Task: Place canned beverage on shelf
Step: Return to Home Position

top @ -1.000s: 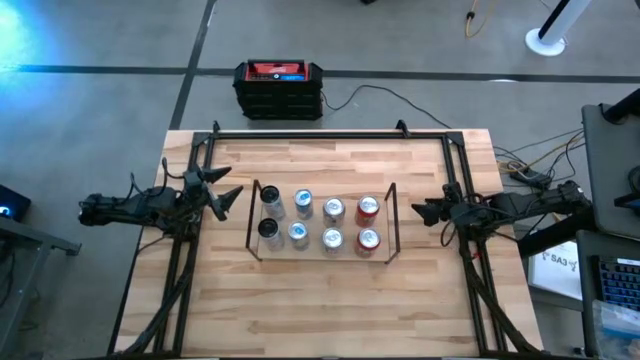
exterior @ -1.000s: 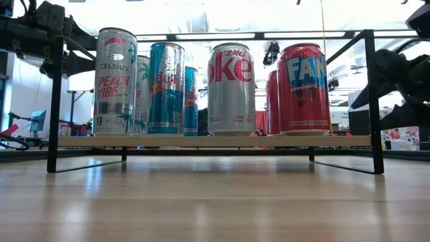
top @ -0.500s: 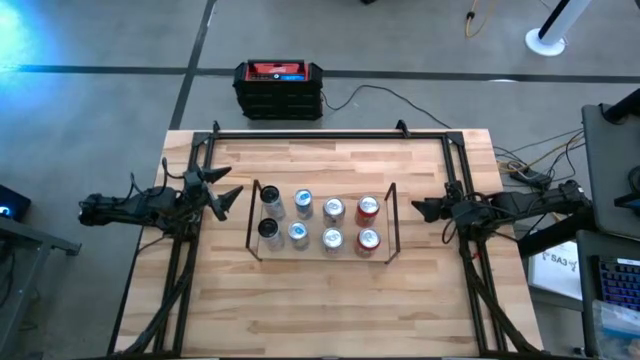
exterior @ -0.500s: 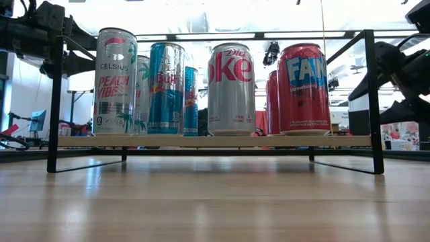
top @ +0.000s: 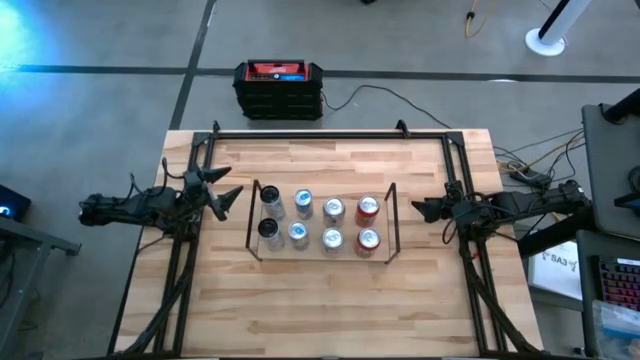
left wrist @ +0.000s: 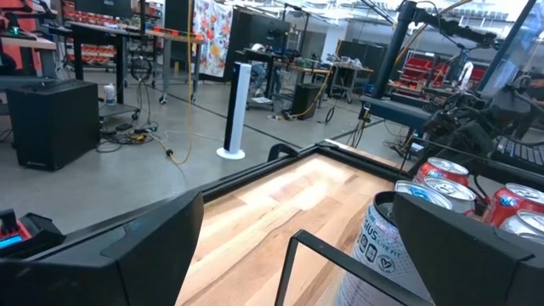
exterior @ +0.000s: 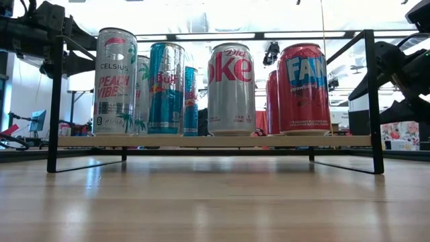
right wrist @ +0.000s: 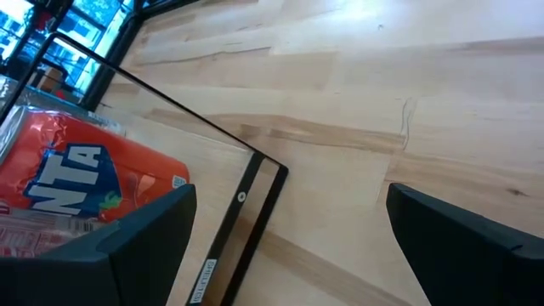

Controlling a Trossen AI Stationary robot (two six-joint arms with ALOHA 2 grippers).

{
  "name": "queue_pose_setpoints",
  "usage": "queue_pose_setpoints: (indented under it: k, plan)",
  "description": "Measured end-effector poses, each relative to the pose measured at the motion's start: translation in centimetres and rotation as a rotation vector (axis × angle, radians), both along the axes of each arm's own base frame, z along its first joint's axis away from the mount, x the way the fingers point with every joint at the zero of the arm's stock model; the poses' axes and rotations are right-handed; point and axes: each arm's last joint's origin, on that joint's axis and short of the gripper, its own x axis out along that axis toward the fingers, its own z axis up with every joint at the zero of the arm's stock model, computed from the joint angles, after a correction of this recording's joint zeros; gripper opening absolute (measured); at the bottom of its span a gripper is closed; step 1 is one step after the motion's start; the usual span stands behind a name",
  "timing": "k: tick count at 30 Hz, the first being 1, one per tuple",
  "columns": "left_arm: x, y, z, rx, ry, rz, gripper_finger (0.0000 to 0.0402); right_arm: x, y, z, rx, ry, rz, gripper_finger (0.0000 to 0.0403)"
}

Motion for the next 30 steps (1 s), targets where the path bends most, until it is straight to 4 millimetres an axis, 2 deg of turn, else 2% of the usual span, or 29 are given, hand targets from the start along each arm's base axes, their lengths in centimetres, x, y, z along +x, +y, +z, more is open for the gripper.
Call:
queue_pose_setpoints:
  k: [5,12,30]
  plan:
    - [0.0,0.0,-0.7,0.000,-0.004,0.001,0.0368,0.0,0.0,0.0,-0.001,0.002,0.001,0.0370]
    - [0.9,-0.1,-3.7,0.011,0.086,0.000,0.0368,0.0,0.0,0.0,-0.001,0.000,0.001,0.0370]
    - [0.9,-0.1,-3.5,0.007,0.064,-0.007,0.0368,0.0,0.0,0.0,0.002,-0.001,-0.002,0.0370]
